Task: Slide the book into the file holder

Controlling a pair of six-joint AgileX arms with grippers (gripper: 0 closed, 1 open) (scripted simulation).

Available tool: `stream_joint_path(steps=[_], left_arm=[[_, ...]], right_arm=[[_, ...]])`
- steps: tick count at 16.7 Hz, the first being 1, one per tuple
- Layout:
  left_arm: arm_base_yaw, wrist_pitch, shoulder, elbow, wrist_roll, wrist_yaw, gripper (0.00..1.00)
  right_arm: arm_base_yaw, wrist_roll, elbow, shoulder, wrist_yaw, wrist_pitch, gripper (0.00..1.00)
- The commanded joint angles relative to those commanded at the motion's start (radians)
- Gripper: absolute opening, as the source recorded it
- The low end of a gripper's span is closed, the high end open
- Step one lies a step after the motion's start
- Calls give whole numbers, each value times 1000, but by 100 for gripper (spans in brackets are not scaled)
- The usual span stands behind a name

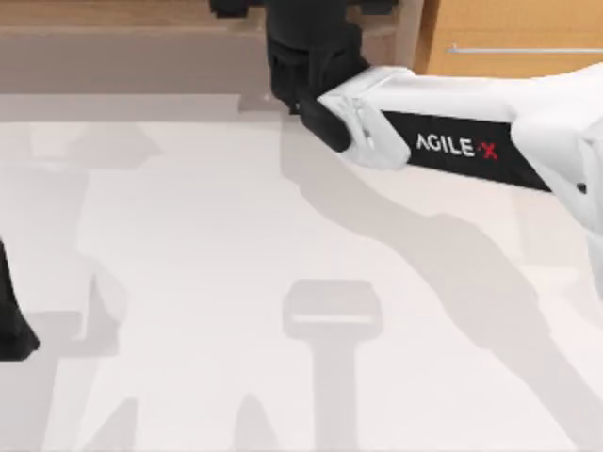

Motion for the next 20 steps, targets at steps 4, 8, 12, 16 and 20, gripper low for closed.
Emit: stream_joint_path(steps=[4, 8, 12, 16, 20], left_arm=[[0, 0, 0, 0, 0, 0, 100], [0, 0, 0, 0, 0, 0, 100], [0, 0, 0, 0, 0, 0, 100], [0, 0, 0, 0, 0, 0, 100], [0, 0, 0, 0, 0, 0, 100]], right_arm=[[0, 0, 0, 0, 0, 0, 77], [0, 0, 0, 0, 0, 0, 47], [0, 0, 0, 0, 0, 0, 17], [0, 0, 0, 0, 0, 0, 0], [0, 0, 0, 0, 0, 0, 0]])
